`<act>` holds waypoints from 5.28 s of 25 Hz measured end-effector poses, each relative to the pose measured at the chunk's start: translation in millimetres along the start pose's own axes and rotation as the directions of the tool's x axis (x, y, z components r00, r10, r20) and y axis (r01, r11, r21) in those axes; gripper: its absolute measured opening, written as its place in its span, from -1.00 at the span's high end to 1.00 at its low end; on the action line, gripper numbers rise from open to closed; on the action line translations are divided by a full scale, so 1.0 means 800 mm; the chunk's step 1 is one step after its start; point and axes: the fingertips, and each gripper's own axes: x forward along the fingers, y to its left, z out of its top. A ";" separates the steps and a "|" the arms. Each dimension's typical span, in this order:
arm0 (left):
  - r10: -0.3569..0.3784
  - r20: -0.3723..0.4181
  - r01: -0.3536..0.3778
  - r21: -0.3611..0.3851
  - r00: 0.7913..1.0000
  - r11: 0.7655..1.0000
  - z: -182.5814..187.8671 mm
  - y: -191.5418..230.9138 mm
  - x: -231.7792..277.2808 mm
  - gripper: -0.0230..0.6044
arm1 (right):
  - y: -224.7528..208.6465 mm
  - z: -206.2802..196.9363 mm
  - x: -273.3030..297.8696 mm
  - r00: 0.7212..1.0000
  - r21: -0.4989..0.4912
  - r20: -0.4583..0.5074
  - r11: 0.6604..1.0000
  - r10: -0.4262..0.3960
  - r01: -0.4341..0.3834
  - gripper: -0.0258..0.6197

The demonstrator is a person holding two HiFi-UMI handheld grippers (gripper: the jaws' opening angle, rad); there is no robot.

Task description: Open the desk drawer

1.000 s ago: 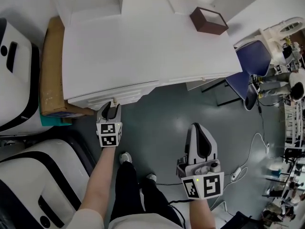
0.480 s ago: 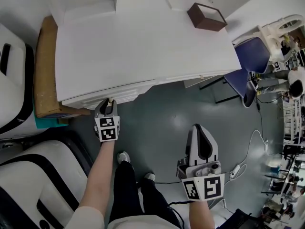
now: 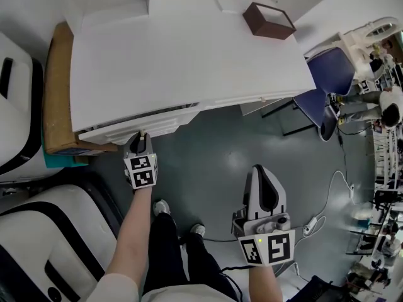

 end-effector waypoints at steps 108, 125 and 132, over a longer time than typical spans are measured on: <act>0.014 0.478 -0.018 0.005 0.878 1.000 0.148 -0.105 -0.499 0.91 | -0.007 0.086 -0.189 0.948 -0.031 0.181 0.965 0.263 -0.261 0.92; 0.002 0.625 -0.057 0.069 0.780 0.996 0.211 -0.134 -0.590 0.91 | -0.005 0.124 -0.222 0.925 -0.055 0.258 0.960 0.279 -0.275 0.92; 0.009 0.665 -0.067 0.061 0.746 0.996 0.219 -0.139 -0.617 0.91 | 0.000 0.135 -0.239 0.918 -0.080 0.278 0.959 0.283 -0.271 0.92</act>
